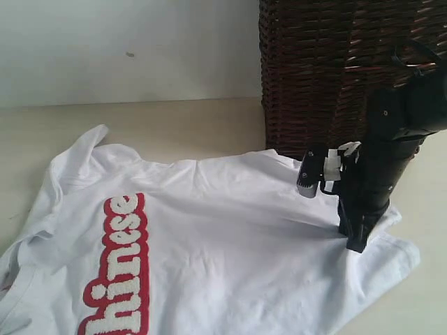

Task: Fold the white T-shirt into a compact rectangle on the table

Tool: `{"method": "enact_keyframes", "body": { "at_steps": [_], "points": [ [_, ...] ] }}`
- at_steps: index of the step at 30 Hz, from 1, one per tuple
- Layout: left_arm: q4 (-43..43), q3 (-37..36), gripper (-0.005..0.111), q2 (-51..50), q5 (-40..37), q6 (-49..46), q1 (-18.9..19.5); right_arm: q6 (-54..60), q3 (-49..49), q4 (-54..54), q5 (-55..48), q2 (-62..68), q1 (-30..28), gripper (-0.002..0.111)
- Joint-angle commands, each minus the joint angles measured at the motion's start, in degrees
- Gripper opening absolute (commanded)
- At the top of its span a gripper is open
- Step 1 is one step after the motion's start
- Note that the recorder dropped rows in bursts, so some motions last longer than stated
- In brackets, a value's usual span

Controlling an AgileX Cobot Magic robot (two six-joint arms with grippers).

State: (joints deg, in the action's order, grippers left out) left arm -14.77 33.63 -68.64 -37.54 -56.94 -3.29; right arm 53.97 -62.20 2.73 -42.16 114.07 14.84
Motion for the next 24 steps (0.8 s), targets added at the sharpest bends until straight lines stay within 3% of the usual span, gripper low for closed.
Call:
{"method": "enact_keyframes", "body": {
  "at_steps": [1,8,14,24],
  "points": [
    [-0.7,-0.3,0.0,0.9,0.4,0.0,-0.3,4.5,1.2,3.5,-5.7,-1.0,-0.2,0.002],
    [-0.8,-0.3,0.0,0.9,0.5,0.0,-0.3,17.2,1.8,14.1,1.3,-3.1,-0.2,0.002],
    [-0.8,-0.3,0.0,0.9,0.5,0.0,-0.3,18.9,1.8,19.4,7.7,2.5,-0.2,0.002],
    [-0.9,-0.3,0.0,0.9,0.6,0.0,-0.3,21.6,1.8,20.0,-14.7,6.9,-0.2,0.0]
  ]
}}
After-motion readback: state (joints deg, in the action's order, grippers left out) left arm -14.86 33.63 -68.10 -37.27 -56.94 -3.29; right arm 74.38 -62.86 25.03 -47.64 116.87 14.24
